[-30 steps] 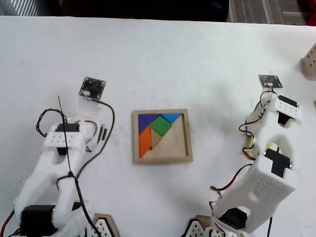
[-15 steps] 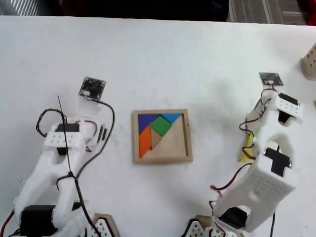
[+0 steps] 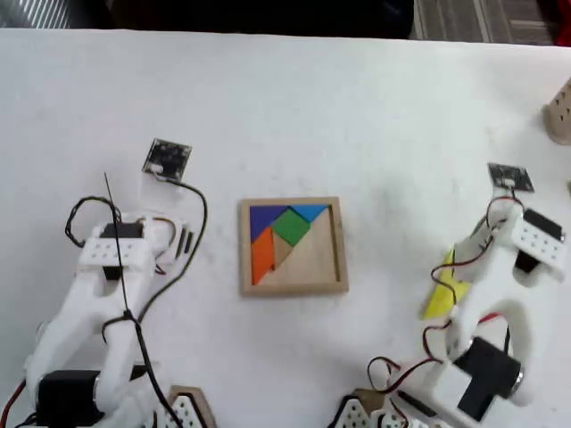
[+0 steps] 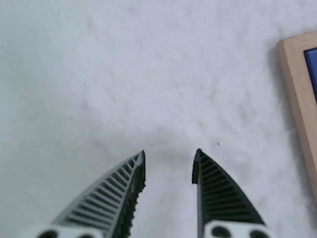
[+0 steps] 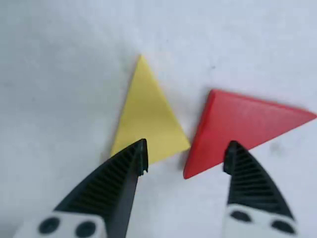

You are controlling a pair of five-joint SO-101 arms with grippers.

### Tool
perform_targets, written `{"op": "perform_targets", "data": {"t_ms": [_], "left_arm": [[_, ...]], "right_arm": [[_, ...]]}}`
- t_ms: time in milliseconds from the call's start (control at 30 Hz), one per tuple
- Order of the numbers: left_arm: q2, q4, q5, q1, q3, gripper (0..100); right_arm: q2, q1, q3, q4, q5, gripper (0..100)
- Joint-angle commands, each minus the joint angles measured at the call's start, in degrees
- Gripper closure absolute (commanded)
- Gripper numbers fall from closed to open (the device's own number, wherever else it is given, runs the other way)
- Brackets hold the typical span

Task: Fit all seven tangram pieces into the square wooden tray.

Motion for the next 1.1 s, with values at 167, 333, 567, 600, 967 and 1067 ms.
{"op": "perform_targets", "data": {"t_ms": [167, 333, 567, 600, 967, 1067], "left_arm": [[-2.0, -0.9, -0.5, 0.3, -0.3, 83], [-2.1, -0.9, -0.5, -0.3, -0.3, 83], [-2.1, -0.9, -0.5, -0.3, -0.3, 83], [-2.1, -0.9, -0.5, -0.3, -0.3, 83], [-2.1, -0.8, -0.5, -0.3, -0.3, 83], [-2.1, -0.8, -0.5, -0.3, -0.3, 83]], "right_arm": [[-7.4, 1.2, 11.1, -5.1, 3.3, 77.5], [-7.2, 0.8, 15.3, -12.6, 4.5, 84.4], [-7.1, -4.5, 16.0, -15.7, 4.3, 86.2], [-7.1, -6.0, 15.9, -15.7, 4.1, 86.2], [-7.1, -19.4, 14.3, -15.7, 3.9, 86.2], [-7.1, -19.7, 13.3, -15.5, 1.2, 86.2]]}}
